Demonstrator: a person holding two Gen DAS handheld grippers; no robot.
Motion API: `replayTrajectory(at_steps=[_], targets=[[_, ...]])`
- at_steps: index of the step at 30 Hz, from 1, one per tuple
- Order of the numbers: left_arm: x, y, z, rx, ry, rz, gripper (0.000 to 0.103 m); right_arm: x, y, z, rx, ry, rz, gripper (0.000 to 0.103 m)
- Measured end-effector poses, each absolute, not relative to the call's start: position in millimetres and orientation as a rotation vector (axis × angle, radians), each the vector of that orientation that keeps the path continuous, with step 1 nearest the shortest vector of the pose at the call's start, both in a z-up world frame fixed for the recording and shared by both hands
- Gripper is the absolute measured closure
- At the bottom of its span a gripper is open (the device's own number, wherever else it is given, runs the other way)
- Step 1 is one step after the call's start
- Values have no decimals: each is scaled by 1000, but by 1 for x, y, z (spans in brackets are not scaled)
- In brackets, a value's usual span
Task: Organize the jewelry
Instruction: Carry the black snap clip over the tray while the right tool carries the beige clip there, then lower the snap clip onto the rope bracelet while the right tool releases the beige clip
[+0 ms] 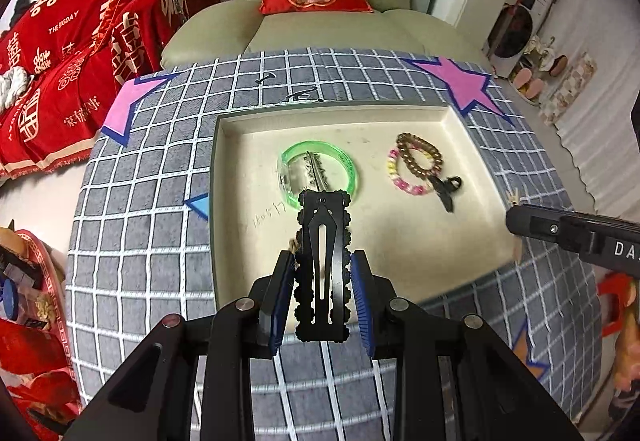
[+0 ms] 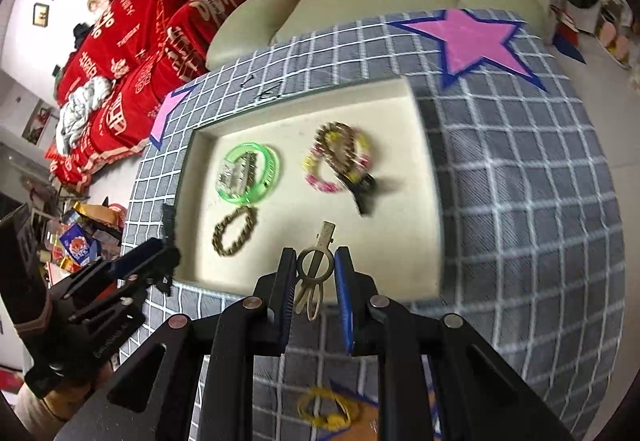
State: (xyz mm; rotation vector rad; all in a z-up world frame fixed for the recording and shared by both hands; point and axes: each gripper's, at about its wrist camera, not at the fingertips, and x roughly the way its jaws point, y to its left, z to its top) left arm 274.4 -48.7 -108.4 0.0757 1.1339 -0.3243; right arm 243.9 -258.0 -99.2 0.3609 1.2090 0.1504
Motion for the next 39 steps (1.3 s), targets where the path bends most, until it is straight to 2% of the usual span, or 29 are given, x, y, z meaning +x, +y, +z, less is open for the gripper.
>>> replayTrajectory(at_steps=[14,33,34,38,39], targets=[[315,-58,-156,87,1224,-259,66,315,-233,-149,308,1278,201,82],[326,-75,-171,164,1238,-252,65,330,-238,-173,302,1313,189,81],[326,-76,-171,169,1238,-250,65,330,-238,-173,304,1314,190,81],[325,-77,-170,185,1238,-251,65,327,-241,-171,332,1309,202,64],[324,-78,-170,190,1237,-253,65,327,-242,-171,333,1308,199,64]])
